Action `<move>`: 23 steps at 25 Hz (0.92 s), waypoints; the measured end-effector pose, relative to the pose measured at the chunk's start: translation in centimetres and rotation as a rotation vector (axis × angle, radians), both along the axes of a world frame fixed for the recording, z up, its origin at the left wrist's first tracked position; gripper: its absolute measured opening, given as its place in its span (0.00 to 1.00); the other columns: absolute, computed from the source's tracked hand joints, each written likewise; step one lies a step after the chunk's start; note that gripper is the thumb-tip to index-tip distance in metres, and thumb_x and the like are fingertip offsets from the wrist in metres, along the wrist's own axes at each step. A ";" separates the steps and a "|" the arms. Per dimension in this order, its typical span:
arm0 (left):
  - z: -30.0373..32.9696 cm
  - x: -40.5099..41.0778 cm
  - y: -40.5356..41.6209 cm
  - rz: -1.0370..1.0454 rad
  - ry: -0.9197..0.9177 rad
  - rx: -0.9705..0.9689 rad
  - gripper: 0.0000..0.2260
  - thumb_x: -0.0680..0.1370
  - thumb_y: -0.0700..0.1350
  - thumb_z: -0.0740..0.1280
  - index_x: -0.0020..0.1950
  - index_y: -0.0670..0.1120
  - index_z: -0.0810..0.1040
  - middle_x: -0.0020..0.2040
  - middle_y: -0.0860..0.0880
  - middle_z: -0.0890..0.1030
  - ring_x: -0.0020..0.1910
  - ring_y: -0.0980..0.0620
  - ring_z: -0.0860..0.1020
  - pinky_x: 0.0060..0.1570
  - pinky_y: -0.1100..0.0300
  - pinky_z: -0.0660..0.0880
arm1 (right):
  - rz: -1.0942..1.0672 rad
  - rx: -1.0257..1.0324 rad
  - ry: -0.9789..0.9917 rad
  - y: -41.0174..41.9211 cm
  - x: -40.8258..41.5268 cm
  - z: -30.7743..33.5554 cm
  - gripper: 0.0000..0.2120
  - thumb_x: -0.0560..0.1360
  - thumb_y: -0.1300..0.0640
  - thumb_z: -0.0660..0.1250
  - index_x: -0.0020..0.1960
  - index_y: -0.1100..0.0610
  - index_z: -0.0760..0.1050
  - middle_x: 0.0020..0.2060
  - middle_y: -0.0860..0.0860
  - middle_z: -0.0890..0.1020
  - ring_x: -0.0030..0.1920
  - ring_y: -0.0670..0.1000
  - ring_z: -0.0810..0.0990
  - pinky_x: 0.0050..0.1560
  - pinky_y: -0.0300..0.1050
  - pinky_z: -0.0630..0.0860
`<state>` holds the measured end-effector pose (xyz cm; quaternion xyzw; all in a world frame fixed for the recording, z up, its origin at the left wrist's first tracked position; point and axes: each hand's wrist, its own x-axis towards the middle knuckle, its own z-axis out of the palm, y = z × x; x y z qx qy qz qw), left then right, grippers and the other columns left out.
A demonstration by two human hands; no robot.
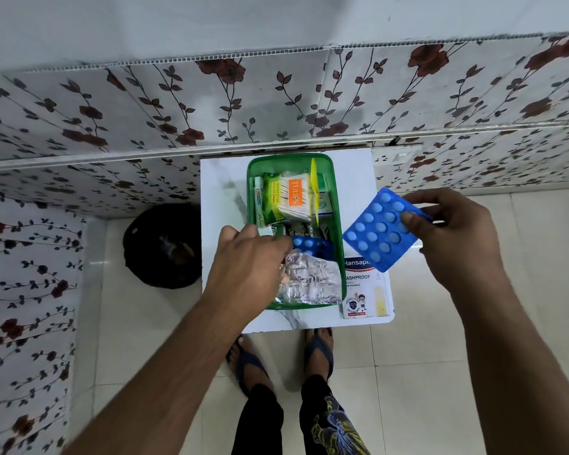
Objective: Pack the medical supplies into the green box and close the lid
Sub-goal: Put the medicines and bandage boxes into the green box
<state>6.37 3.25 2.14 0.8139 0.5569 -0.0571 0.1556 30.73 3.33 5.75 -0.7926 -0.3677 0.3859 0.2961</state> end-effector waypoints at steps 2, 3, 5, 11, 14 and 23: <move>-0.1 -0.7 -0.3 0.012 -0.074 0.025 0.13 0.73 0.47 0.69 0.57 0.55 0.78 0.46 0.56 0.83 0.50 0.50 0.73 0.42 0.55 0.51 | -0.037 0.047 0.037 0.0 -0.6 1.1 0.13 0.75 0.63 0.69 0.53 0.47 0.79 0.43 0.53 0.82 0.36 0.49 0.80 0.30 0.41 0.74; 0.0 -1.1 -0.3 0.053 -0.142 0.050 0.12 0.74 0.48 0.69 0.57 0.55 0.79 0.47 0.56 0.83 0.50 0.49 0.73 0.43 0.56 0.52 | -0.061 0.068 0.106 -0.1 -1.3 1.4 0.14 0.75 0.65 0.69 0.54 0.48 0.79 0.43 0.54 0.82 0.37 0.50 0.81 0.29 0.39 0.75; 0.1 -2.2 -0.3 0.238 -0.304 0.099 0.09 0.75 0.47 0.66 0.54 0.54 0.80 0.47 0.56 0.82 0.48 0.49 0.75 0.45 0.56 0.57 | -0.053 0.055 0.270 -0.5 -4.0 1.2 0.16 0.75 0.68 0.68 0.55 0.50 0.77 0.41 0.55 0.82 0.37 0.52 0.83 0.30 0.38 0.78; -1.5 -5.6 -0.3 0.536 -0.513 0.116 0.08 0.75 0.40 0.65 0.49 0.50 0.81 0.42 0.56 0.78 0.39 0.53 0.75 0.45 0.49 0.76 | 0.165 -0.074 0.038 -2.0 -11.2 -3.1 0.15 0.75 0.58 0.70 0.61 0.51 0.73 0.50 0.48 0.81 0.53 0.53 0.82 0.52 0.52 0.80; -1.9 -6.4 -0.6 0.515 -0.516 0.111 0.09 0.74 0.37 0.66 0.49 0.48 0.82 0.42 0.55 0.79 0.39 0.52 0.76 0.43 0.53 0.76 | 0.428 -0.038 -0.473 -2.8 -11.6 -3.0 0.20 0.74 0.50 0.69 0.64 0.50 0.74 0.56 0.52 0.78 0.53 0.56 0.79 0.46 0.49 0.77; -2.8 -6.5 -0.3 0.524 -0.555 0.061 0.09 0.75 0.37 0.66 0.50 0.49 0.81 0.45 0.53 0.80 0.42 0.54 0.77 0.42 0.60 0.73 | 0.755 0.069 -0.607 -2.3 -11.8 -5.6 0.18 0.73 0.48 0.69 0.62 0.50 0.80 0.55 0.56 0.80 0.52 0.60 0.76 0.51 0.52 0.75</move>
